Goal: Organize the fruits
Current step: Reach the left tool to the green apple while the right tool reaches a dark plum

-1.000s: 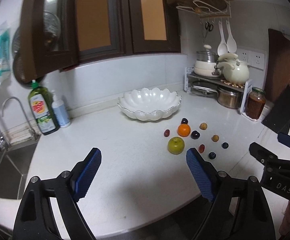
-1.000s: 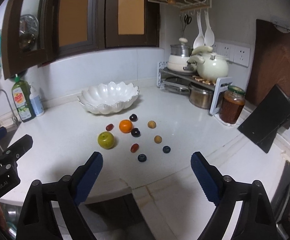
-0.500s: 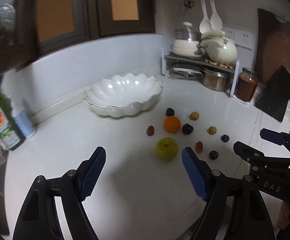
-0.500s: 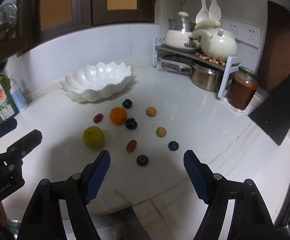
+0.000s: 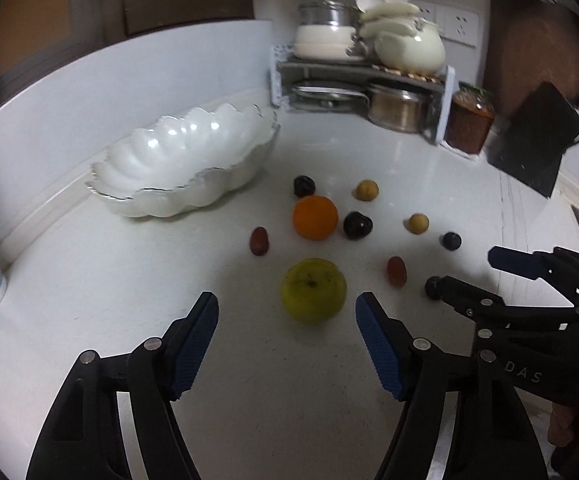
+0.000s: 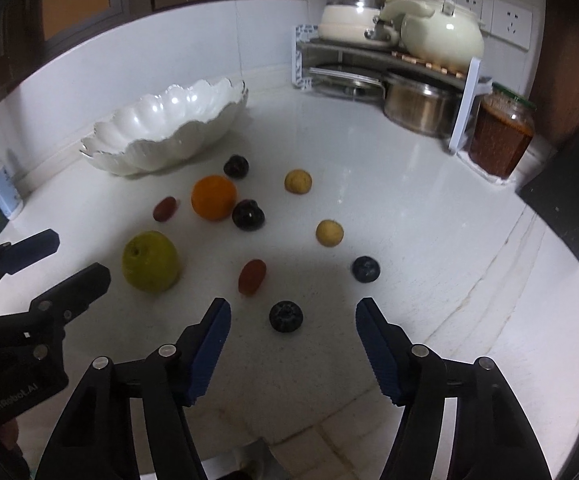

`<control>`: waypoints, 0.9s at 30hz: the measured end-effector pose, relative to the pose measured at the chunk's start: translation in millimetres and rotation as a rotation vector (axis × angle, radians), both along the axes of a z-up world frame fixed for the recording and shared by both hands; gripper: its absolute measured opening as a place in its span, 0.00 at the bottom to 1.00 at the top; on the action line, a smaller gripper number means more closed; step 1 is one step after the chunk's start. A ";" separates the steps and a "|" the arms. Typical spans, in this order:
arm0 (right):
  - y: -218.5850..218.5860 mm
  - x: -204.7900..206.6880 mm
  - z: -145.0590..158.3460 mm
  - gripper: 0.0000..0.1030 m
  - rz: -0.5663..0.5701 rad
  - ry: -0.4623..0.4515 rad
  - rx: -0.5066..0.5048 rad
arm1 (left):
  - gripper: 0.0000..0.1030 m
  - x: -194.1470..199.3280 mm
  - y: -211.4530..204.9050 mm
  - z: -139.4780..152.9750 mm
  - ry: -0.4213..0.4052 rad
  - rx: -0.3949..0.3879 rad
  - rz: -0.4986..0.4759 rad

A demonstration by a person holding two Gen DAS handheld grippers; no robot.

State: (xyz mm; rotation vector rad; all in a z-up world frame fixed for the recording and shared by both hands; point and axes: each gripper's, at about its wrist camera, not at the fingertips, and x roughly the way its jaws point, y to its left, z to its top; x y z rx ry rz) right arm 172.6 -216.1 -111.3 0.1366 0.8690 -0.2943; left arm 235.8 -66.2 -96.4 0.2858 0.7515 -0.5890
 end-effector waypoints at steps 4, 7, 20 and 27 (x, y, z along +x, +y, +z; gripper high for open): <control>0.0 6.3 -10.4 0.59 -0.003 0.023 0.013 | 0.67 7.5 -7.9 -11.4 0.019 0.003 -0.041; 0.6 8.9 -16.2 0.56 -0.004 0.034 0.013 | 0.66 12.0 -13.3 -16.7 0.020 0.003 -0.057; 0.2 14.6 -29.6 0.46 -0.025 0.043 0.016 | 0.61 27.6 -28.8 -31.9 0.061 -0.019 -0.106; 1.4 19.1 -33.9 0.30 -0.020 0.054 0.000 | 0.51 33.5 -33.1 -39.4 0.084 -0.013 -0.105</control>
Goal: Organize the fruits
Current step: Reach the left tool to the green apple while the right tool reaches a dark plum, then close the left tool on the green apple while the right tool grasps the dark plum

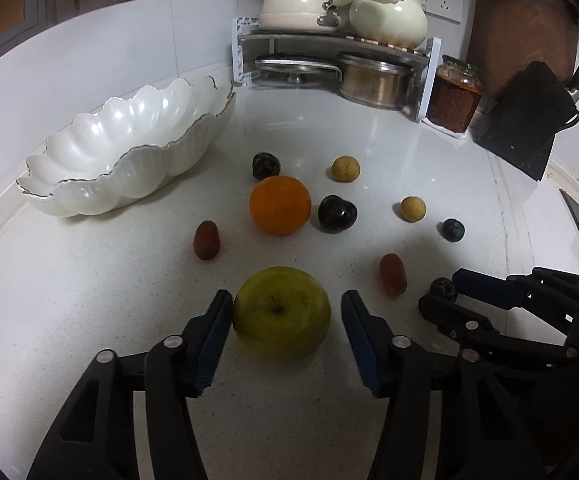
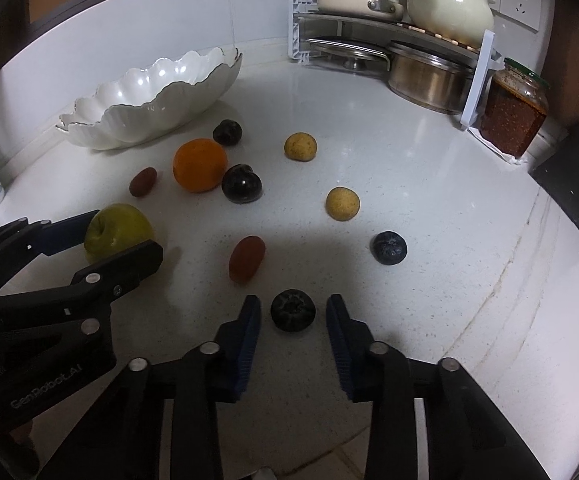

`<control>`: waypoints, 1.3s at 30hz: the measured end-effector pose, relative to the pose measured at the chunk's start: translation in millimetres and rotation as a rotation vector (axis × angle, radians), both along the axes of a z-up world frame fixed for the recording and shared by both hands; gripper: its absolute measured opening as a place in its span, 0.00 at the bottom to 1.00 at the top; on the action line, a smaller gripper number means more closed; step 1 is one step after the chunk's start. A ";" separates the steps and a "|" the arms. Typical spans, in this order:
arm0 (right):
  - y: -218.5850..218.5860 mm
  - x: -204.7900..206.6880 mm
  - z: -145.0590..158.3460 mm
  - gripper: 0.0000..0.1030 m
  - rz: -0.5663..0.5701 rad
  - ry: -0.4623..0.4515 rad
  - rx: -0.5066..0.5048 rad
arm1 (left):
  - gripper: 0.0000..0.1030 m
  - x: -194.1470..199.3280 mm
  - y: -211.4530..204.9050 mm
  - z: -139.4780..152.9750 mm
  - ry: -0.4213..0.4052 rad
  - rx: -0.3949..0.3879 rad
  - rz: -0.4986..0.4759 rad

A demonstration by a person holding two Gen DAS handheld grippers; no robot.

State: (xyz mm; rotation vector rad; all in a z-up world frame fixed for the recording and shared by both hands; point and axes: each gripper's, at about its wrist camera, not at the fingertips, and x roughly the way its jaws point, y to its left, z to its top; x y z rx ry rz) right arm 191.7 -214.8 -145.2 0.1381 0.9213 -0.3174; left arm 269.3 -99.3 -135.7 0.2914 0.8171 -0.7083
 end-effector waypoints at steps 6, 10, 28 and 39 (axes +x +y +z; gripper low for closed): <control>1.6 -0.6 0.2 0.24 0.005 -0.007 -0.015 | 0.47 -1.2 0.6 -2.1 -0.007 0.001 0.007; 4.0 -1.6 4.2 0.24 0.014 -0.021 -0.026 | 0.47 -3.4 1.0 -1.2 0.002 0.002 0.003; 3.4 2.6 53.0 0.24 0.049 -0.122 0.013 | 0.47 -6.4 19.3 46.0 -0.058 -0.037 0.090; 19.0 22.3 97.2 0.24 0.128 -0.232 -0.004 | 0.47 4.6 39.2 90.6 -0.157 -0.075 0.182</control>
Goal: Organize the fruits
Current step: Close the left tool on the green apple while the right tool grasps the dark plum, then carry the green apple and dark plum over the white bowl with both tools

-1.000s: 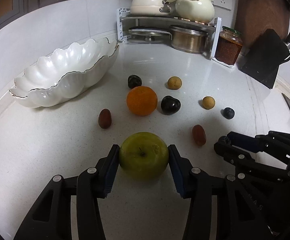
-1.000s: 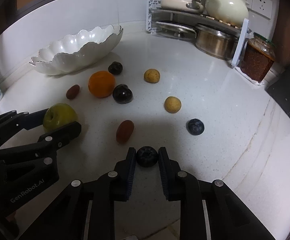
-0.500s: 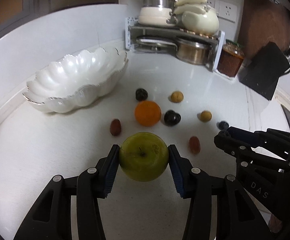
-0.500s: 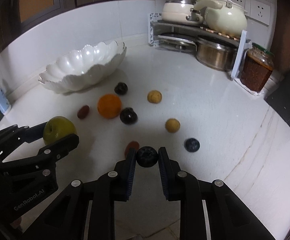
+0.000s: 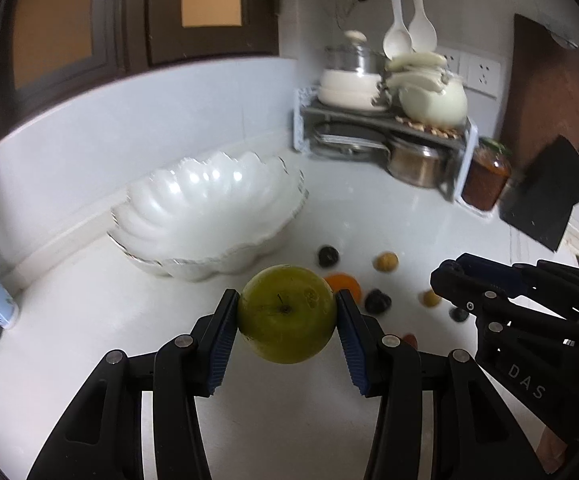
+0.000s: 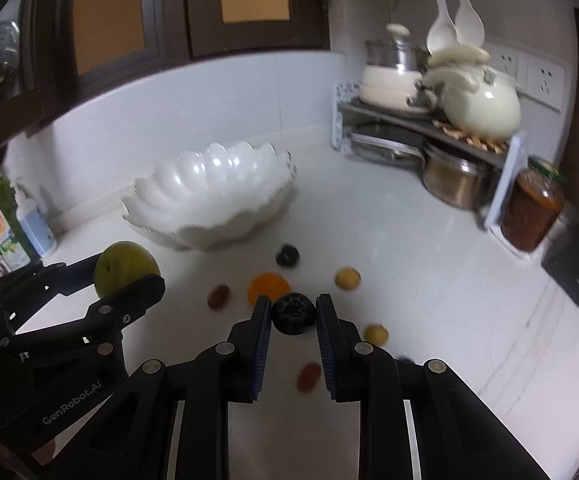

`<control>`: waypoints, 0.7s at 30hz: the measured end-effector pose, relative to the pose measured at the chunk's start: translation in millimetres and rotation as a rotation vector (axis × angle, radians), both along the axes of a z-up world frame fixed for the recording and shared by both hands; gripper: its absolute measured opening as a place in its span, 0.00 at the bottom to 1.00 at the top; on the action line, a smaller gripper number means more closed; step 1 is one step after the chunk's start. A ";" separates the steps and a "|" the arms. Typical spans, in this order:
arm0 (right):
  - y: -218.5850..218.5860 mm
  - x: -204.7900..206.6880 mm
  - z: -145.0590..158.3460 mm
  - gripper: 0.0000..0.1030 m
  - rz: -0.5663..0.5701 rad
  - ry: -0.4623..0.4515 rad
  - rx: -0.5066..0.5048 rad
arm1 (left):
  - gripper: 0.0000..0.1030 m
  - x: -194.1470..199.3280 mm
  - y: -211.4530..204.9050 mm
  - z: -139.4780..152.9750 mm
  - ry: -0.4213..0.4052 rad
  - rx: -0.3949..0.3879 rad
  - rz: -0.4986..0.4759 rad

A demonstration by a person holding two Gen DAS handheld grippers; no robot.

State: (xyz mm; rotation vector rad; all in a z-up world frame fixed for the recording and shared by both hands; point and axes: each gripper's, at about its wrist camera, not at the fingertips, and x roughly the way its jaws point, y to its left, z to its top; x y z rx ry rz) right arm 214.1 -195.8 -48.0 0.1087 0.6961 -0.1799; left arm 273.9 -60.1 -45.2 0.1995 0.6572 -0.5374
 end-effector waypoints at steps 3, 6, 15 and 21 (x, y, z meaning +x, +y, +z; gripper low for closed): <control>4.9 7.1 10.2 0.24 0.019 -0.023 -0.005 | 0.47 3.3 5.5 10.8 -0.023 -0.005 0.026; 9.1 15.6 19.8 0.24 0.038 -0.042 -0.004 | 0.47 9.1 11.0 20.5 -0.028 -0.019 0.049; 16.9 44.5 45.5 0.24 0.080 -0.088 0.027 | 0.47 32.3 20.8 43.1 -0.047 -0.032 0.100; 16.8 72.4 59.2 0.24 0.101 -0.098 0.039 | 0.47 54.0 25.4 54.0 -0.064 -0.025 0.132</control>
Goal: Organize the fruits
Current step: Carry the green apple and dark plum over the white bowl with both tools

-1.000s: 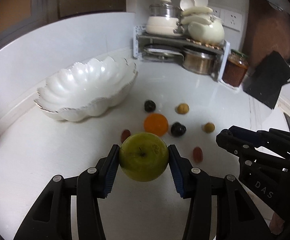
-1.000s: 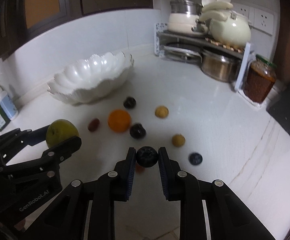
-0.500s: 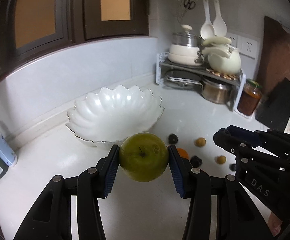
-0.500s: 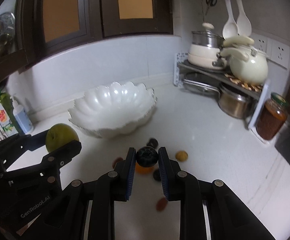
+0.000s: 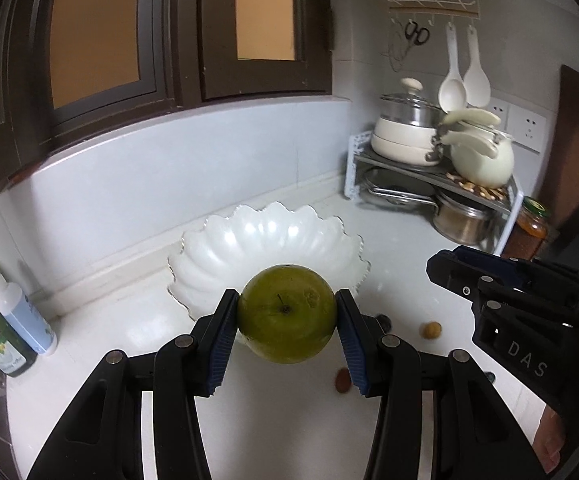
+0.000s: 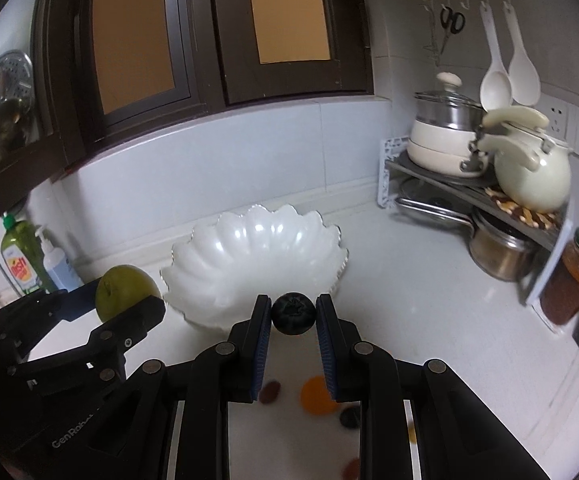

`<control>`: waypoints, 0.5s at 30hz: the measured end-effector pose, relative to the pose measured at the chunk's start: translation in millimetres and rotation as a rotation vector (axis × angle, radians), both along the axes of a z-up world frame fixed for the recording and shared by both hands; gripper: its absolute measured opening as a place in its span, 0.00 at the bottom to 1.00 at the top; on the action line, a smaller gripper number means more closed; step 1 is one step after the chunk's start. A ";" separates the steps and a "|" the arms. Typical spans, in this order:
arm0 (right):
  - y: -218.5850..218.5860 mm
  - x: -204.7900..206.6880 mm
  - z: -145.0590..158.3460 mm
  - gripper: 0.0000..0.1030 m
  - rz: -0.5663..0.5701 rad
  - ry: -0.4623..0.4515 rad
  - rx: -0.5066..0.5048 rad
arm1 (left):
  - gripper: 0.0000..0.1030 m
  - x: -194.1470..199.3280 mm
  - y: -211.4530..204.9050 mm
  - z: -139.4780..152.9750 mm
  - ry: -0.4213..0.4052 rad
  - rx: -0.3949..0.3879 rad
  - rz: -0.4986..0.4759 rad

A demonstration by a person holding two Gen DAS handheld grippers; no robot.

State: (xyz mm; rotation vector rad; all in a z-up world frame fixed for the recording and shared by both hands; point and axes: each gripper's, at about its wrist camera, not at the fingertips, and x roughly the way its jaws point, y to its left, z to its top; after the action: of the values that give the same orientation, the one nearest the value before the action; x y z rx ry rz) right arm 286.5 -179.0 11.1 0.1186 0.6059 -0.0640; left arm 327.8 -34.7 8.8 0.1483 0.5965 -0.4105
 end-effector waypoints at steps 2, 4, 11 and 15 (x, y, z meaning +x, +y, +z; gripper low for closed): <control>0.9 9.8 2.7 0.24 0.007 -0.001 -0.003 | 0.47 9.8 0.7 2.9 0.000 0.001 0.011; 3.1 21.9 5.6 0.24 0.018 0.005 -0.007 | 0.47 20.0 0.5 5.0 -0.005 0.018 0.025; 10.9 61.3 11.6 0.24 0.047 0.020 -0.018 | 0.47 54.3 4.3 9.4 -0.002 0.037 0.052; 12.5 87.7 12.2 0.24 0.059 0.047 -0.026 | 0.47 73.1 7.2 12.6 -0.003 0.047 0.059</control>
State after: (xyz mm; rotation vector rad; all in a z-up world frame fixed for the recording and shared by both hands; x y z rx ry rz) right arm 374.2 -166.6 23.3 0.0740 0.6547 -0.0173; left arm 401.0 -27.5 21.4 0.1754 0.6068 -0.3389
